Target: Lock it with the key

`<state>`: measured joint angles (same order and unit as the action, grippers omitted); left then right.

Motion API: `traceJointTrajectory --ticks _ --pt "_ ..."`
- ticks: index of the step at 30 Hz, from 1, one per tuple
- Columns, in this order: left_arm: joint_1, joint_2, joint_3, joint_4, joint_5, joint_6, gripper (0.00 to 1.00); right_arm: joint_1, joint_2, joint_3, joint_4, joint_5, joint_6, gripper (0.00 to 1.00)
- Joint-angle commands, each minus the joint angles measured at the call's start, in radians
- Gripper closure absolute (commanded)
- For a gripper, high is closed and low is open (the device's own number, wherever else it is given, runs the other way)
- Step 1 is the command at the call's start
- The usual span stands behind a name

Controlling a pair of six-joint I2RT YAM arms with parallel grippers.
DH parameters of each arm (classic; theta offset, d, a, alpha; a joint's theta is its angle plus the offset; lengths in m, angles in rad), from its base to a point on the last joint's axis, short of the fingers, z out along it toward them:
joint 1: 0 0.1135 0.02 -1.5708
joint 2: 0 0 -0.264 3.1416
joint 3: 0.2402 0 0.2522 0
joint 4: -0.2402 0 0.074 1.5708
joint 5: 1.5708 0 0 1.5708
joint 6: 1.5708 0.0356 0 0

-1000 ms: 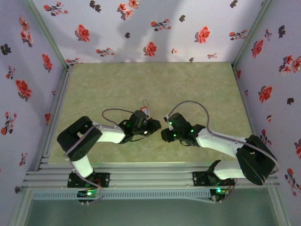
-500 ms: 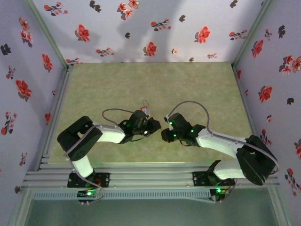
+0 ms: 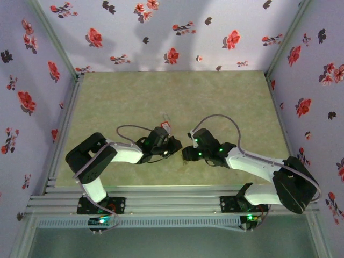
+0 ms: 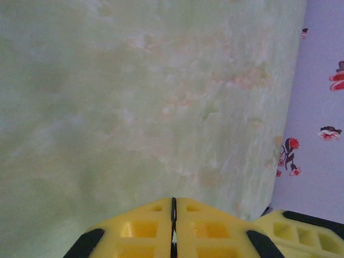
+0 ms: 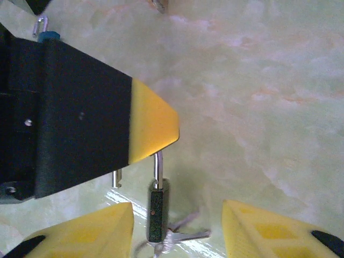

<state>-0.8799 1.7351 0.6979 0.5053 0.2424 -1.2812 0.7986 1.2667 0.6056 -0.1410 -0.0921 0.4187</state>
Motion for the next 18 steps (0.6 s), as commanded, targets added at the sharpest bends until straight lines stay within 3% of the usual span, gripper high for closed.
traceJointTrajectory --ticks 1,18 --pt "-0.003 -0.033 -0.001 -0.017 -0.015 -0.001 1.0 0.005 -0.016 -0.012 0.016 -0.019 -0.003 0.52" --pt "-0.004 -0.069 -0.002 -0.035 -0.02 -0.001 1.0 0.033 0.026 -0.02 0.054 -0.039 -0.001 0.56"
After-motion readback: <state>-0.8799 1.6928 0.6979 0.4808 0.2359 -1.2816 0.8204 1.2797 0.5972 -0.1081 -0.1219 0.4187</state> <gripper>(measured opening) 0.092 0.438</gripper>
